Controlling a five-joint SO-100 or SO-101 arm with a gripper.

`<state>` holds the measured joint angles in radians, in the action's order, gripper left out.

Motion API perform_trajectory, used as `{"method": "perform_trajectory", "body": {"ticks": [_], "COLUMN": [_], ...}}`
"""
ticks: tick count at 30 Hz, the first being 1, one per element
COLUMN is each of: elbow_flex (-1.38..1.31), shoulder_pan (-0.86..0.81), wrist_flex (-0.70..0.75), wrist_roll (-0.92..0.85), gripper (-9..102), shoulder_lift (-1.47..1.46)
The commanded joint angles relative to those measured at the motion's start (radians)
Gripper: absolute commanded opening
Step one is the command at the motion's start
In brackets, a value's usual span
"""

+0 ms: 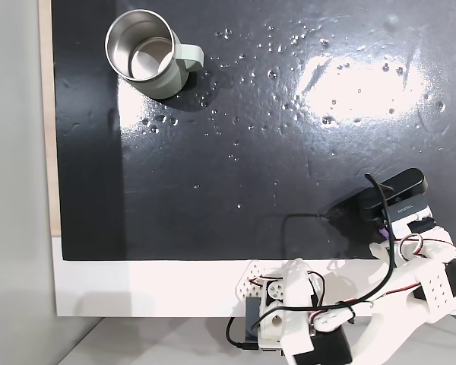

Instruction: Grasp a pengrip and put it in the cup.

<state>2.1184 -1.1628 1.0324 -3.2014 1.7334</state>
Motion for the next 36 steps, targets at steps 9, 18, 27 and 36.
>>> {"method": "perform_trajectory", "body": {"ticks": [9,18,27,36], "elbow_flex": [0.038,0.048,0.087,0.121], "shoulder_pan": [0.012,-0.028,-0.031,-0.023], "wrist_flex": [-0.138,-0.201,-0.353,-0.407], "wrist_roll": [-0.002,-0.014,0.046,0.078], "gripper": [29,23,14,3], "shoulder_lift": [-0.034,-0.083,-0.166,-0.179]}}
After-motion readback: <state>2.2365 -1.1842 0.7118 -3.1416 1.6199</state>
